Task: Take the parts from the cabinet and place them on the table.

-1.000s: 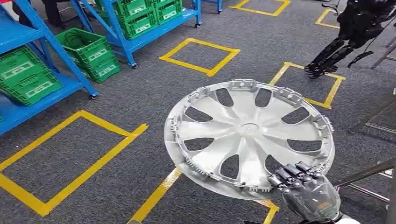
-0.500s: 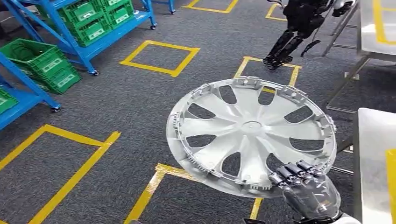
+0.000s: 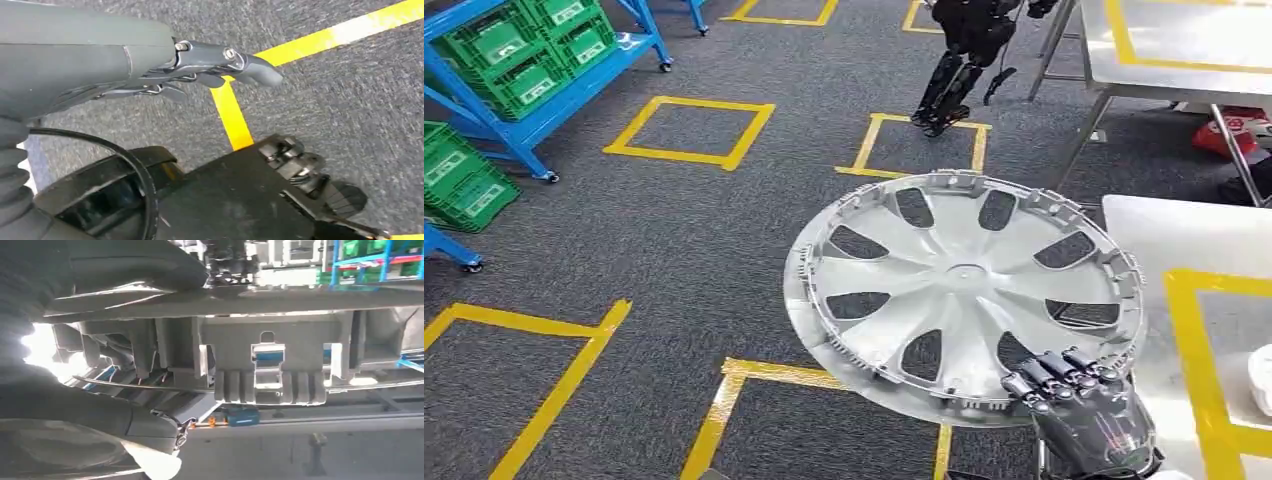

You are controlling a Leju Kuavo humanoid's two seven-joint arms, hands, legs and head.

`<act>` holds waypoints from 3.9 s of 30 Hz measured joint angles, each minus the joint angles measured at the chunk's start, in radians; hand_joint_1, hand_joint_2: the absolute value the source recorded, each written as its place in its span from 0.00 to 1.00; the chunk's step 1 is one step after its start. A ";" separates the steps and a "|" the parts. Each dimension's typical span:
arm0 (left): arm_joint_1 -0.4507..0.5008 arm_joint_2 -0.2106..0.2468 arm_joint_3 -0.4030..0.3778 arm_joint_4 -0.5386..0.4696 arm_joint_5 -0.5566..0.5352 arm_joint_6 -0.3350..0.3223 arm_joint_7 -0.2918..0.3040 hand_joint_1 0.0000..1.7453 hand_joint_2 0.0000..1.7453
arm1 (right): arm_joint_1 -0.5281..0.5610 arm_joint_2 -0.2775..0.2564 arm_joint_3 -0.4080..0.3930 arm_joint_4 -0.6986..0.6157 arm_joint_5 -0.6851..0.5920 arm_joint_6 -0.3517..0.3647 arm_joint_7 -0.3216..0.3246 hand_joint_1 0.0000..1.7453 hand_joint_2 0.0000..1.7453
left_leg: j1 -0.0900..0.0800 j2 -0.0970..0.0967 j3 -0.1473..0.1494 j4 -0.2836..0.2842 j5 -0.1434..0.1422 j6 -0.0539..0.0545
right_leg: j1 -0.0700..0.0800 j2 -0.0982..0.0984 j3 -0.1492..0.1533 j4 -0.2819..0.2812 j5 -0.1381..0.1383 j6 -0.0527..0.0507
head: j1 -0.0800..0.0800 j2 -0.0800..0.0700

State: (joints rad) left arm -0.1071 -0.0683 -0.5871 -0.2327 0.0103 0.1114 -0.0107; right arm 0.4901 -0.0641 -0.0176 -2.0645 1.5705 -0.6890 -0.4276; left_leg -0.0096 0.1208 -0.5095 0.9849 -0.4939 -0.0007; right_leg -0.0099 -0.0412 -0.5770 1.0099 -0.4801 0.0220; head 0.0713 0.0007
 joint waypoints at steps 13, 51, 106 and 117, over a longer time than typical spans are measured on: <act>0.003 0.006 0.000 0.001 -0.014 -0.002 0.000 0.00 1.00 | -0.005 0.019 -0.010 -0.001 0.000 0.000 -0.022 1.00 1.00 | 0.010 -0.224 -0.007 0.014 -0.002 0.018 | -0.005 0.161 -0.015 0.001 0.022 -0.015 | -0.007 0.000; -0.003 0.015 0.000 0.001 -0.070 -0.056 0.124 0.00 1.00 | -0.023 0.042 -0.024 0.021 0.002 0.000 0.012 1.00 1.00 | 0.007 -0.116 -0.006 -0.017 0.007 0.031 | -0.006 0.049 -0.144 0.228 -0.099 0.019 | -0.004 0.000; 0.002 0.017 0.000 0.000 -0.080 -0.060 0.124 0.00 1.00 | -0.017 0.027 0.003 0.061 0.002 0.000 0.084 1.00 1.00 | 0.002 -0.195 -0.028 0.018 -0.007 0.024 | -0.006 0.173 -0.021 0.004 0.011 -0.013 | -0.010 0.000; 0.006 0.008 0.000 -0.001 -0.083 -0.059 0.124 0.00 1.00 | -0.023 0.007 0.012 0.074 0.002 0.000 0.097 1.00 1.00 | 0.014 -0.046 -0.015 -0.013 0.003 0.024 | -0.016 0.016 -0.035 0.077 -0.021 0.033 | 0.008 0.000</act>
State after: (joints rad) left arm -0.1013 -0.0603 -0.5867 -0.2335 -0.0729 0.0526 0.1133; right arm 0.4669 -0.0572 -0.0053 -1.9909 1.5724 -0.6893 -0.3304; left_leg 0.0046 0.0746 -0.5249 0.9717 -0.4907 0.0232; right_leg -0.0259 -0.0248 -0.6121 1.0873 -0.5012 0.0554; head 0.0790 0.0004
